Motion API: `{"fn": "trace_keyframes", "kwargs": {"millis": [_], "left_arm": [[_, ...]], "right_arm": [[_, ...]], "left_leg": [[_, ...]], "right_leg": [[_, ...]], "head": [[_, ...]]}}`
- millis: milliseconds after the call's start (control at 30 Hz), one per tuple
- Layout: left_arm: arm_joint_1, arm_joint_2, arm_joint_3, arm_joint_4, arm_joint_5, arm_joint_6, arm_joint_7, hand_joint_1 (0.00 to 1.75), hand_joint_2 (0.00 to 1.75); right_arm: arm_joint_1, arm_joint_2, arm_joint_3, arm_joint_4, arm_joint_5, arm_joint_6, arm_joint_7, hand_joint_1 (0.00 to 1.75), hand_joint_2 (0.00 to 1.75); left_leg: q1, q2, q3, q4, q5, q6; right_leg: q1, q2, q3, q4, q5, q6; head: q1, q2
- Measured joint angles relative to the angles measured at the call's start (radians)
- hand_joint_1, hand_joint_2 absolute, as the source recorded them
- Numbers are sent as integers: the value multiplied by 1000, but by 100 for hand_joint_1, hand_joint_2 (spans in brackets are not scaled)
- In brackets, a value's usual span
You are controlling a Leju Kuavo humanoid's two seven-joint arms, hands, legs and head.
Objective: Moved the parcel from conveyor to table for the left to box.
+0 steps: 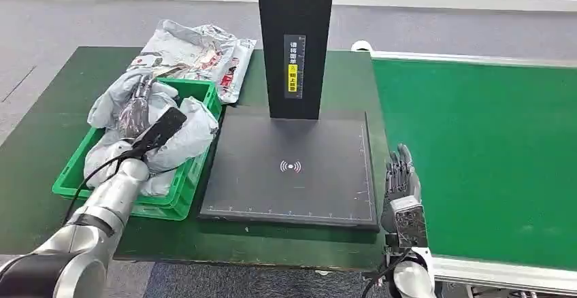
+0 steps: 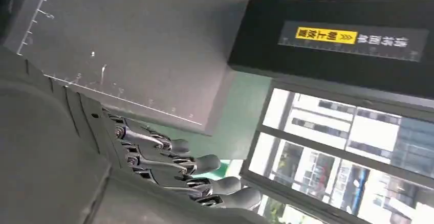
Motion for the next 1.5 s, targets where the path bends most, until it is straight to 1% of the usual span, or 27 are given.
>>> {"fn": "trace_keyframes", "kwargs": {"millis": [100, 200, 300, 400, 900, 1000, 1033, 1133, 1233, 1267, 1400, 1500], "left_arm": [[49, -39, 8, -137, 332, 16, -81, 0, 175], [71, -68, 6, -230, 479, 67, -117, 0, 175], [81, -84, -4, -297, 534, 116, -137, 0, 175], [91, -94, -7, -344, 565, 130, -151, 0, 175], [106, -114, -19, -414, 607, 138, -169, 0, 175], [107, -120, -33, -427, 647, 97, -149, 0, 175], [109, -124, -39, -434, 661, 66, -142, 0, 175], [123, -140, -77, -455, 670, -13, -146, 0, 175], [135, -166, -141, -471, 641, -59, -153, 0, 175], [138, -181, -171, -470, 627, -68, -149, 0, 0], [140, -243, -289, -438, 593, -94, -103, 0, 0], [136, -283, -351, -396, 577, -105, -93, 0, 0]], "right_arm": [[0, 3, 0, 0, -25, -17, -36, 0, 0], [-5, 8, 0, 0, -50, -30, -62, 0, 0], [-7, 14, 0, 0, -63, -41, -73, 0, 0], [-8, 19, 0, 0, -63, -46, -77, 0, 0], [-19, 25, 0, 0, -65, -52, -77, 0, 0], [-24, 25, 0, 0, -67, -57, -77, 0, 0], [-26, 25, 0, 0, -67, -59, -78, 0, 175], [-42, 28, 1, 0, -63, -72, -84, 0, 175], [-70, 41, 12, 0, -60, -83, -88, 0, 175], [-82, 45, 21, 1, -58, -95, -93, 0, 175], [-134, 60, 78, 11, -81, -126, -104, 0, 175], [-158, 69, 106, 24, -92, -134, -111, 0, 175]], "left_leg": [[0, 1, -1, 0, 0, 0], [0, 1, -2, 0, 0, 0], [-1, 0, -2, 0, 0, 0], [0, 1, -2, 0, 0, 0], [0, 1, -2, 0, 0, 0], [0, 1, -2, 0, 0, 0], [0, 1, -2, 0, 0, 0], [0, 0, -2, 0, 0, 0], [-1, 0, -2, 0, 0, 0], [-1, 0, -2, 0, 0, 0], [-1, 0, -3, 1, 0, 0], [-1, 0, -3, 1, 0, 0]], "right_leg": [[0, 1, -1, 0, 0, 0], [0, 1, -2, 0, 0, 0], [0, 1, -2, 0, 0, 0], [1, 1, -2, 0, 0, 0], [1, 1, -3, 0, 0, 0], [1, 1, -2, 0, 0, 0], [1, 0, -2, 0, 0, 0], [0, 1, -2, 0, 0, 0], [0, 0, -3, 0, 0, 1], [-1, 0, -2, 0, 0, 1], [-1, 0, -2, 0, 1, 1], [-1, 0, -3, 0, 1, 1]], "head": [[0, 0], [0, 0], [0, 0], [0, 0], [0, 0], [0, 0], [0, 0], [0, 0], [0, 0], [0, 0], [0, 0], [0, 0]]}}
